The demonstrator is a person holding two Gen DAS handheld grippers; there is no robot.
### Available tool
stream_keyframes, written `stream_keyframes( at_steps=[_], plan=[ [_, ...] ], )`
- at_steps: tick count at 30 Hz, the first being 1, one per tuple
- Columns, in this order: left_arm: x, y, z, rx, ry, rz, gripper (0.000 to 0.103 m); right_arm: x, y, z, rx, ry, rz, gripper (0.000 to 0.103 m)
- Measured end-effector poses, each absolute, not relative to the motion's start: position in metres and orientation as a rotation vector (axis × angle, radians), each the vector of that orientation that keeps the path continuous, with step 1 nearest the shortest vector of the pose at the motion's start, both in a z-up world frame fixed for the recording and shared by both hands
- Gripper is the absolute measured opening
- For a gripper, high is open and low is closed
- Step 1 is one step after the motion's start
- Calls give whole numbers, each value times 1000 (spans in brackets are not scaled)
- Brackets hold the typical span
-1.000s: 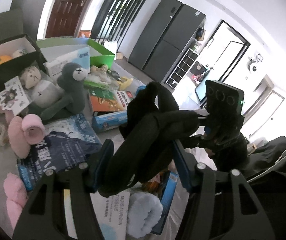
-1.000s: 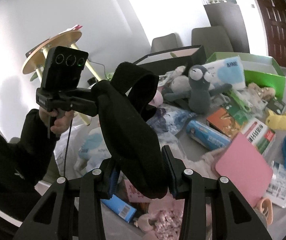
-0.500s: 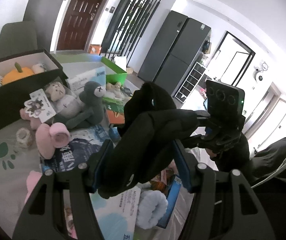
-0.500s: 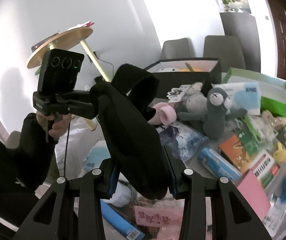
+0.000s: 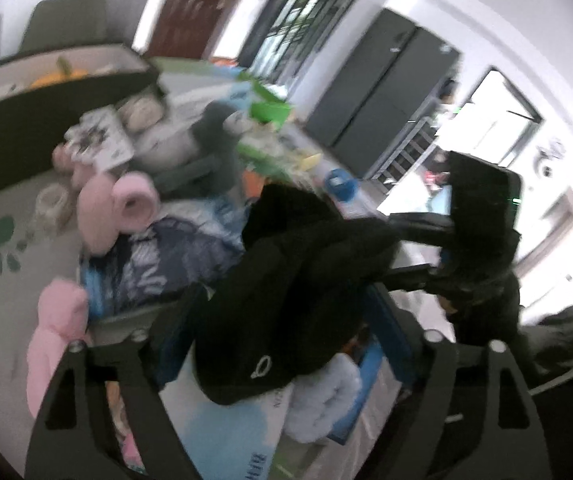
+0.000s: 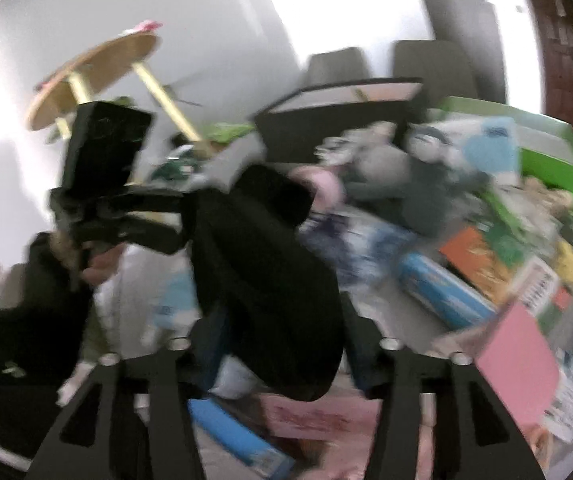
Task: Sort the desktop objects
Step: 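Hold the black plush above the pile with the right tool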
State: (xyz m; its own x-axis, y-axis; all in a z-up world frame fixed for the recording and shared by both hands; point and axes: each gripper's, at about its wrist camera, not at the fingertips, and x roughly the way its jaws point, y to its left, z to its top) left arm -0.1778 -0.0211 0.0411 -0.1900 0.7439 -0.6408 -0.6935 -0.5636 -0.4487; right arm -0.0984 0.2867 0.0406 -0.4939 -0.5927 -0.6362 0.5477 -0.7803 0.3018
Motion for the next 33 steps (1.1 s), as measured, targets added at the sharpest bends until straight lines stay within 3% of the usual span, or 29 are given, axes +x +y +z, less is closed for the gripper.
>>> stream_keyframes(
  at_steps=[1,3,5,7,14,33],
  plan=[
    [-178,-22,40,-1081,-61,1931,88,-98,292,39,1004,-80,-2296,75],
    [-175,-25,41,-1096,-13,2035,90,-94,303,40,989,-107,-2347,76],
    [-173,-25,44,-1104,52,2147,103,-91,311,42,979,-107,-2396,77],
    [-171,-22,49,-1092,134,2272,102,-88,315,44,973,-93,-2424,83],
    [-165,-13,61,-1026,240,2384,103,-85,313,49,946,-78,-2420,83],
    [-164,-20,50,-1076,206,2400,103,-94,304,44,993,-104,-2379,83]
  ],
)
